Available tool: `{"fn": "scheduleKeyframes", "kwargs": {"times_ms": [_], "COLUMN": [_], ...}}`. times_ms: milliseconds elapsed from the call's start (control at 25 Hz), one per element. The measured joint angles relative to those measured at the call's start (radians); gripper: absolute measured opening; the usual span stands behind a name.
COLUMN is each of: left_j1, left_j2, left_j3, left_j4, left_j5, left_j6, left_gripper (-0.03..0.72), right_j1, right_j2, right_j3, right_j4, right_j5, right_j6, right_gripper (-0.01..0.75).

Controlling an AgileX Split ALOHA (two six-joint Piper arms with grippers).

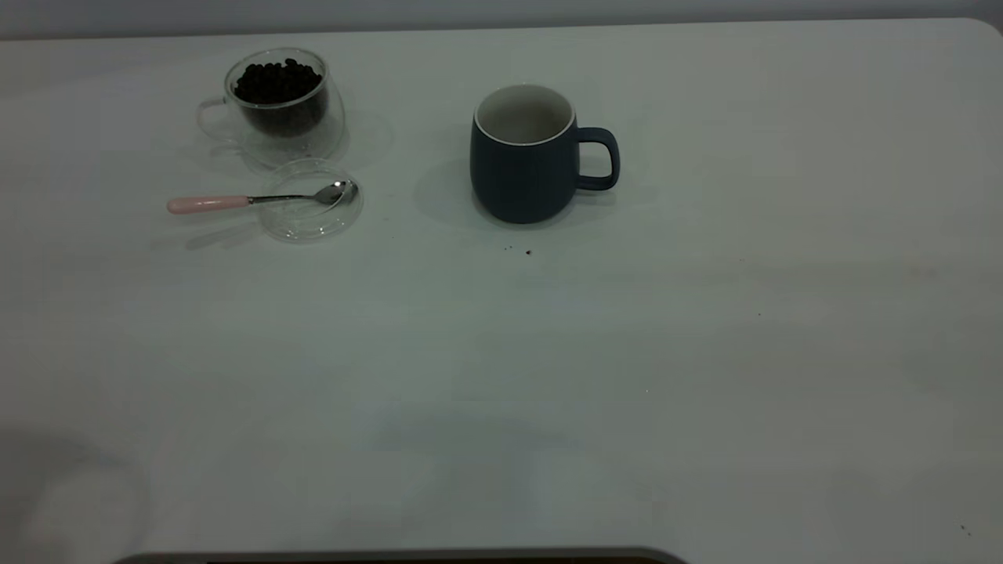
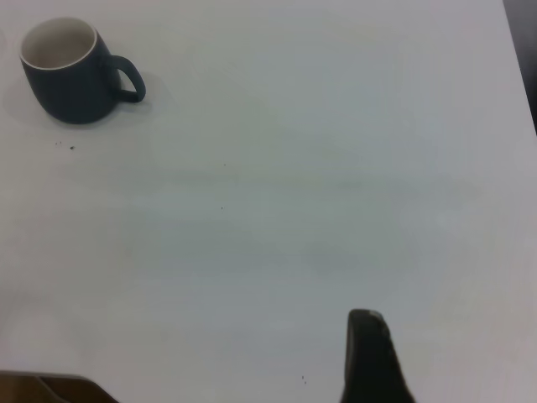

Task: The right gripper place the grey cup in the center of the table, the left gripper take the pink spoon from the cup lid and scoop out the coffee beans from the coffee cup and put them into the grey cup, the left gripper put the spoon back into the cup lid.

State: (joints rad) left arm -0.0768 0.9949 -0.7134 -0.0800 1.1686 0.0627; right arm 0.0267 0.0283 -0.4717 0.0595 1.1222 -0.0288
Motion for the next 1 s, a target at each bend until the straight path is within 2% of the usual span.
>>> {"fn": "scheduleKeyframes", "kwargs": {"times_ms": [360,840,1000], "left_j1": [0.0,0.0,0.001], "left_j2": [-0.365,-0.953,-1.008], "left_j3": [0.212,0.221,0.219], "left_j4": [0.018,0.0,-0.001], "left_j5": [-0.076,-0.037,-0.015], "left_j6": [0.0,-0.003,-0.004], "left_gripper": [0.462,0.462,0.462], "right_j1": [0.0,0.0,0.0], "right_j2": [0.0,0.0,0.0], "right_j3": [0.0,0.0,0.0], "right_j4": [0.0,0.0,0.0], "right_j5": [0.0,0.0,0.0], "right_j6": [0.0,0.0,0.0], "right_gripper": [0.507,0.507,0.507]}}
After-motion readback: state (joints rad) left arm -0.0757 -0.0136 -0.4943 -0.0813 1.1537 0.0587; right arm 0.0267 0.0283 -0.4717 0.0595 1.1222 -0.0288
